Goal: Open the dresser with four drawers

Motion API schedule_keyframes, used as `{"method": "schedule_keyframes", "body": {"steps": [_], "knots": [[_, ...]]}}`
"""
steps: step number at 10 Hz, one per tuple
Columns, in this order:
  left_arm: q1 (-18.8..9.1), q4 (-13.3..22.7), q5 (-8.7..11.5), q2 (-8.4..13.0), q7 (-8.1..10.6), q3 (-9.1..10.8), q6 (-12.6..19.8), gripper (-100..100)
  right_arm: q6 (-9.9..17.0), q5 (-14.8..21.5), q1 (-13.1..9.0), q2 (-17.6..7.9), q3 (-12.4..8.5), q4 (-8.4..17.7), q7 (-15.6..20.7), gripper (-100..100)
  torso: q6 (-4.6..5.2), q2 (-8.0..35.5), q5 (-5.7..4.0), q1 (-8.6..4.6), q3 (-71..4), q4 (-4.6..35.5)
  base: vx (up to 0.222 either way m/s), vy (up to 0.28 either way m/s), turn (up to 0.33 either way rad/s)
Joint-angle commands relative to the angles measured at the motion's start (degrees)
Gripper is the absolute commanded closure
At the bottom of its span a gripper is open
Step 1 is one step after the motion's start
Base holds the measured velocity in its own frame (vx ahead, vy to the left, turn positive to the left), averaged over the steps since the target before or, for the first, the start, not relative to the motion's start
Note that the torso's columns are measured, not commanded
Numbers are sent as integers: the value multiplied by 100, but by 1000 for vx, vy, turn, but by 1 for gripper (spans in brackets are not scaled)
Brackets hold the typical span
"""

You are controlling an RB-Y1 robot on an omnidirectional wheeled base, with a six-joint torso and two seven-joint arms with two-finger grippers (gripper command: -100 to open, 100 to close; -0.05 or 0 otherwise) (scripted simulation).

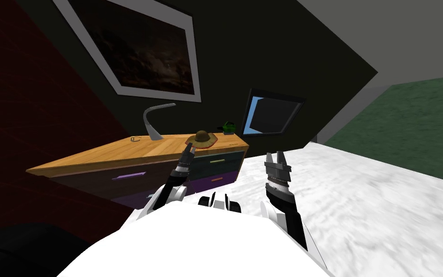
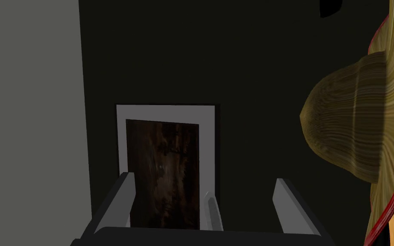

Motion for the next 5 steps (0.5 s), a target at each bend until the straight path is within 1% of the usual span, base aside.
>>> {"method": "schedule_keyframes", "body": {"steps": [1, 5], "knots": [[-63, 341, 9, 142, -9, 76, -49, -100, 0, 0, 0, 0, 0, 0, 0, 0, 0, 5, 1, 6, 1, 3, 14, -64, 29], [-161, 904, 9, 212, -45, 174, -133, -100, 0, 0, 0, 0, 0, 0, 0, 0, 0, 4, 2, 6, 0, 3, 19, -73, 36]]}}
